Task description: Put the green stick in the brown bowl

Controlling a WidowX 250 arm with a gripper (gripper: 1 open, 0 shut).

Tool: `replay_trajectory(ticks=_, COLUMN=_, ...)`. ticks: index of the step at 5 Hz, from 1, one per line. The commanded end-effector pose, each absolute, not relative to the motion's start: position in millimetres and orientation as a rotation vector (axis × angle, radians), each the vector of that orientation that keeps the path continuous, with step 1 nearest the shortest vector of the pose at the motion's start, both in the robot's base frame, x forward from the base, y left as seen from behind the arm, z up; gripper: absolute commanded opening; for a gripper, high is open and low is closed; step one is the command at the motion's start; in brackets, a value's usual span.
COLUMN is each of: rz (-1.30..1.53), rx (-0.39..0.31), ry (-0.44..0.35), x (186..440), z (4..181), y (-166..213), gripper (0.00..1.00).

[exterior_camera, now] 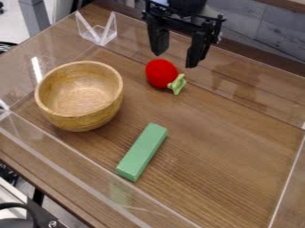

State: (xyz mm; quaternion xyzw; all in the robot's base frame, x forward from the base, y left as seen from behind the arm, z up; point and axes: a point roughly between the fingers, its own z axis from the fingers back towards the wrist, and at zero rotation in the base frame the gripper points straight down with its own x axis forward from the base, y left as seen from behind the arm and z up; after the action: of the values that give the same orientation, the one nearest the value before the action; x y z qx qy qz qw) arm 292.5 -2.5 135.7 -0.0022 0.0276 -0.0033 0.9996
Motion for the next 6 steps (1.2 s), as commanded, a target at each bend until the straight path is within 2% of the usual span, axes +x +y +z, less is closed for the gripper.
replay_trajectory(ticks=1, rz=-0.006, rx=-0.010, ry=0.083, x=272, z=132.6, y=5, gripper=1.00)
replay_trajectory(ticks=3, rz=-0.079, rx=-0.008, ry=0.090, x=228, z=106.7, y=11, gripper=1.00)
replay_trajectory(ticks=4, rz=-0.092, rx=-0.001, ry=0.078, x=220, z=94.8, y=13, gripper=1.00)
replay_trajectory(ticks=6, rz=0.131, rx=-0.007, ry=0.049, x=224, z=70.7, y=-17, gripper=1.00)
